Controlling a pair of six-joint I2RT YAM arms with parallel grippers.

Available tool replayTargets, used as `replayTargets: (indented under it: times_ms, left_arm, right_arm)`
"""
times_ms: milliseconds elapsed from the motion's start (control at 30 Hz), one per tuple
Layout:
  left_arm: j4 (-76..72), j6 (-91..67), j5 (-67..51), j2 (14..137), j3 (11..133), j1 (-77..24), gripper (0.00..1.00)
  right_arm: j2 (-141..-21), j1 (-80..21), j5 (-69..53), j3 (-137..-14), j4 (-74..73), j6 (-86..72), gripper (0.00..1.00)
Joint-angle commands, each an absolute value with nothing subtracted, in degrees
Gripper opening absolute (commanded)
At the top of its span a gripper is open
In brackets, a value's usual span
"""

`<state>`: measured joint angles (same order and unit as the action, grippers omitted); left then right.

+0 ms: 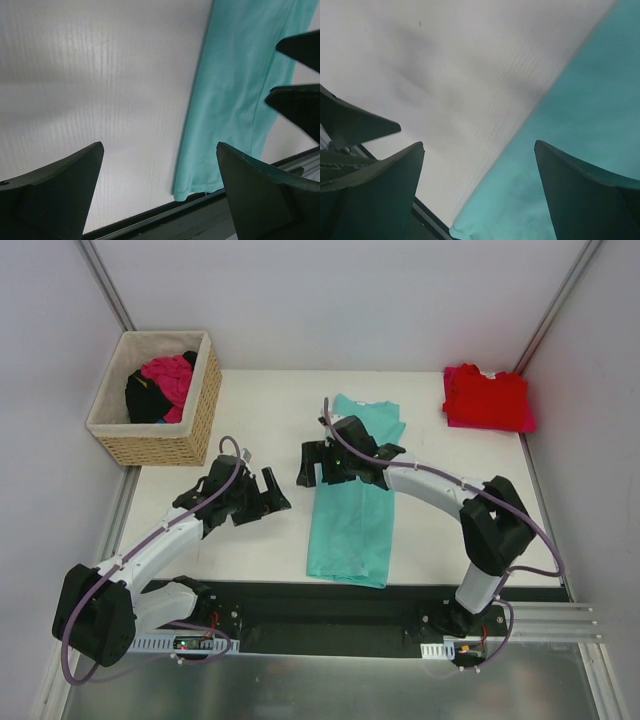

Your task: Fold and stack the t-shirts

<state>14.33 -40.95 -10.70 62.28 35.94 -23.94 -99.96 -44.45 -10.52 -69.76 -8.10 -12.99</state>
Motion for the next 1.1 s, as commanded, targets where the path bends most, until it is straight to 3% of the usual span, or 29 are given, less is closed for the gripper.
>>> replayTargets:
  times_ms: [0, 433, 767, 1067]
  left_arm:
    - [10.90, -39.64, -14.06, 60.47, 36.03, -23.91, 0.96]
    - [10.81, -38.76, -12.92, 60.21, 35.33, -23.82, 0.96]
    - [10.90, -38.85, -12.31, 60.38, 35.07, -23.82, 0.96]
    - [10.90, -38.67, -11.69, 60.99, 35.16, -23.73, 0.96]
  right_arm:
    - [-98.51, -39.91, -7.03, -78.99, -13.52, -10.02, 0.97]
    - [-113.72, -31.91, -10.02, -87.27, -12.04, -12.57, 0.97]
    - [-120.76, -30.76, -12.39, -88.77, -9.67, -14.06, 0.97]
    - [-131.12, -30.76, -16.34, -99.39, -10.19, -15.82, 0.97]
